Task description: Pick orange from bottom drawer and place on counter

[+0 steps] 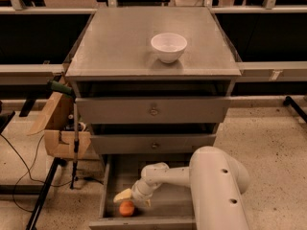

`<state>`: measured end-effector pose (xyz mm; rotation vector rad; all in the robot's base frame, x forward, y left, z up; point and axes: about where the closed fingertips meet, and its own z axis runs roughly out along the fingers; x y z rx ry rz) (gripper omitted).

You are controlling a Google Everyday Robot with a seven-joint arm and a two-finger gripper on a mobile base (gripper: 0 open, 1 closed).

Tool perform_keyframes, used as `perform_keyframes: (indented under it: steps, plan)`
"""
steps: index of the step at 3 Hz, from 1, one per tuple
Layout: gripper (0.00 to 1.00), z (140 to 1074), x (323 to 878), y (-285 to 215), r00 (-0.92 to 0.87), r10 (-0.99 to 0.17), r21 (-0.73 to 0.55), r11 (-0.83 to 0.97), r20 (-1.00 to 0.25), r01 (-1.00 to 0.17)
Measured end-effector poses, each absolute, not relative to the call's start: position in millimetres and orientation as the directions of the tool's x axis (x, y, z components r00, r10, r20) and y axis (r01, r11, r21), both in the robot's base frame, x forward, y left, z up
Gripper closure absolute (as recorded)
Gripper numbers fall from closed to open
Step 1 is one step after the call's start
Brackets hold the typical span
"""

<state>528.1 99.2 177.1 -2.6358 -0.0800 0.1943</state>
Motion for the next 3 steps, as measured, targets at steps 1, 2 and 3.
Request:
perform_keyframes:
  steps: [1,2,3]
  plan:
    - [0.0,164,520,109,0.987,0.079,-0.458,-0.889,-0.142,0.005]
    - [0.0,153,510,117,0.986,0.052,-0.412,-0.911,-0.157,-0.018]
    - [0.0,138,500,127,0.981,-0.016,-0.352,-0.932,-0.194,-0.084]
